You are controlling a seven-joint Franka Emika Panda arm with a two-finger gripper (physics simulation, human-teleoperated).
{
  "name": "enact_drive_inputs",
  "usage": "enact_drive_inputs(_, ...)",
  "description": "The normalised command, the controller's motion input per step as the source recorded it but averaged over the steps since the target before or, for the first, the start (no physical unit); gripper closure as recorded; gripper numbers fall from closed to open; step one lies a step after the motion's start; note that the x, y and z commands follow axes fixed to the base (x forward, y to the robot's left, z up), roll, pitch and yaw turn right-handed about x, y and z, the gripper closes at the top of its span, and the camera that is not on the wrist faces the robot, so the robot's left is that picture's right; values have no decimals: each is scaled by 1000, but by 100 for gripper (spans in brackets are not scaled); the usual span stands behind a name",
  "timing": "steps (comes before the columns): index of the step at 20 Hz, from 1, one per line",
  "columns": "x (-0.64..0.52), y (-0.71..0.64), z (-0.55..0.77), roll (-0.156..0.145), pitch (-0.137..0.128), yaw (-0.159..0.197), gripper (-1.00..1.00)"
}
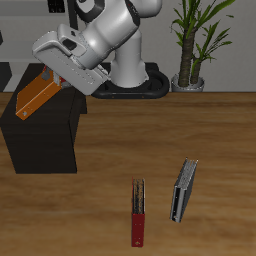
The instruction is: Place the left red book flat on top of the shelf and place the orange book flat on top of the shelf
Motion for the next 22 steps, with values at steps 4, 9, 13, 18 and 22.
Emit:
enact_drive_inputs(4, -22, 154, -198, 11, 54, -62, -100)
enact_drive_inputs(9, 9, 281, -112, 102, 43, -21, -100)
enact_drive_inputs(13, 12, 540, -40, 134, -2, 8, -100)
enact_drive_inputs(18, -60, 562, 46, 102, -39, 18, -100)
enact_drive_inputs(22, -72, 378, -62, 99, 6, -16, -100)
